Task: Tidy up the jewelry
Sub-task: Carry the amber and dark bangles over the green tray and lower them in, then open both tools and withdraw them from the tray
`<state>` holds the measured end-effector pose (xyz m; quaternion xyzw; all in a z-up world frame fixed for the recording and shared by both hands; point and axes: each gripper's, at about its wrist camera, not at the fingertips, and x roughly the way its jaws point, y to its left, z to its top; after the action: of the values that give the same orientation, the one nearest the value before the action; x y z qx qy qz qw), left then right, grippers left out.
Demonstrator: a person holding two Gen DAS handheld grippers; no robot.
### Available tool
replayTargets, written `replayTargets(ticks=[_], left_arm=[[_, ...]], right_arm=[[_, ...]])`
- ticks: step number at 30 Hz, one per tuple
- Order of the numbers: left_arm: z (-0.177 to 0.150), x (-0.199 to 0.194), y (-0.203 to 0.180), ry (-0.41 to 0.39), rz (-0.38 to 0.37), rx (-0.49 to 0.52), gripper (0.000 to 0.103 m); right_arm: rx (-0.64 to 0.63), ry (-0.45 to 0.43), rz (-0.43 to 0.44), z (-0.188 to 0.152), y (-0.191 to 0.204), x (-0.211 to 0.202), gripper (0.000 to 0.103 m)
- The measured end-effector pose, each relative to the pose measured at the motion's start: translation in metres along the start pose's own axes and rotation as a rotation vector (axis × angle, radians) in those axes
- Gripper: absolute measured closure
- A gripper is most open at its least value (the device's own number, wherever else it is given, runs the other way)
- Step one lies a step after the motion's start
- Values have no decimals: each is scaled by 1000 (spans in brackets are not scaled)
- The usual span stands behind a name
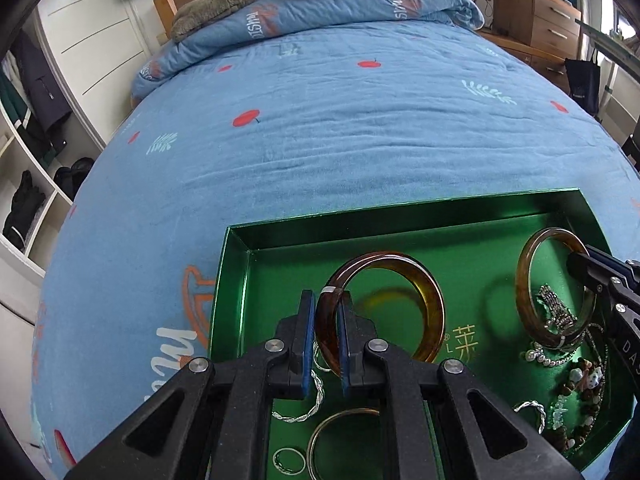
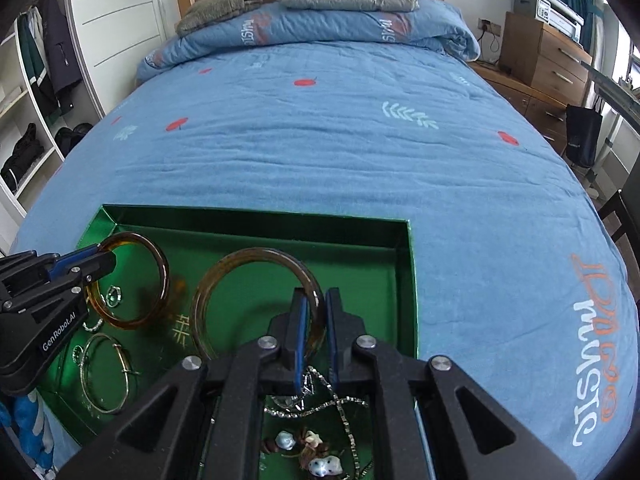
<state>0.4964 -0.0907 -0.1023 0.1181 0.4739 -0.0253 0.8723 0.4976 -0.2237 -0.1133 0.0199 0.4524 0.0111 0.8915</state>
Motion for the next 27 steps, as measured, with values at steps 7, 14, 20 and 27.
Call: replayTargets(ticks=[7, 14, 20, 27], left_arm=[[-4, 10, 7, 34, 1, -27, 93], [-7, 6, 17, 28, -38, -71, 92], [-9, -19, 26, -40, -97, -128, 54], [-37, -74, 27, -143, -105, -128, 43]], right_arm=[[-11, 61, -15, -1, -2, 11, 94], [38, 70, -18, -9, -16, 10, 88], [51, -9, 10, -15, -19, -24, 72], [37, -120, 21, -32, -7, -84, 60]])
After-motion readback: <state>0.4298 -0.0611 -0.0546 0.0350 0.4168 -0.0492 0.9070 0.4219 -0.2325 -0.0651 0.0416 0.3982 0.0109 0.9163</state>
